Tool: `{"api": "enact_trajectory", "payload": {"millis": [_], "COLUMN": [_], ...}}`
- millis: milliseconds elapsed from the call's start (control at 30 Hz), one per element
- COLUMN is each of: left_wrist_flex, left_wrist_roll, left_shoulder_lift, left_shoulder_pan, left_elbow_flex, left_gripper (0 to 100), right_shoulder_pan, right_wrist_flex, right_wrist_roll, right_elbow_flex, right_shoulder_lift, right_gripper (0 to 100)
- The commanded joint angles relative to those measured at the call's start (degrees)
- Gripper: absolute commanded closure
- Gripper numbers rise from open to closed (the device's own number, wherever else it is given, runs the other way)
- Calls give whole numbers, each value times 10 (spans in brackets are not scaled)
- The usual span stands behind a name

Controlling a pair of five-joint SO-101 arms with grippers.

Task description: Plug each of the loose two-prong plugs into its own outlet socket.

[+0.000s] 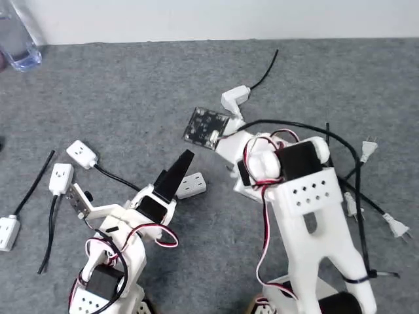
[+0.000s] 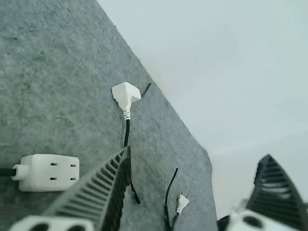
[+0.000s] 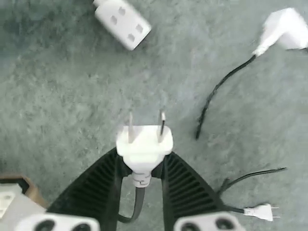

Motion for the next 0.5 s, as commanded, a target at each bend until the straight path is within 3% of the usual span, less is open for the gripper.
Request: {"api": "enact_trajectory", "payload": {"millis": [0, 267, 467], "left_wrist_flex": [4, 5, 30], "left_wrist_roll": [0, 0, -2], "left_shoulder_lift": [-5, -5, -4], "left_shoulder_pan": [2, 2, 3], "left_elbow_flex": [-2, -2, -2], "left_gripper": [616, 616, 617], "right_shoulder_pan": [34, 52, 50], "right_wrist_flex": [-36, -218, -327], "right_wrist_roll": [17, 76, 76], "right_elbow_flex": [38, 177, 203], "right_shoulder_lift": [25, 123, 237], "right_gripper": [991, 991, 991]}}
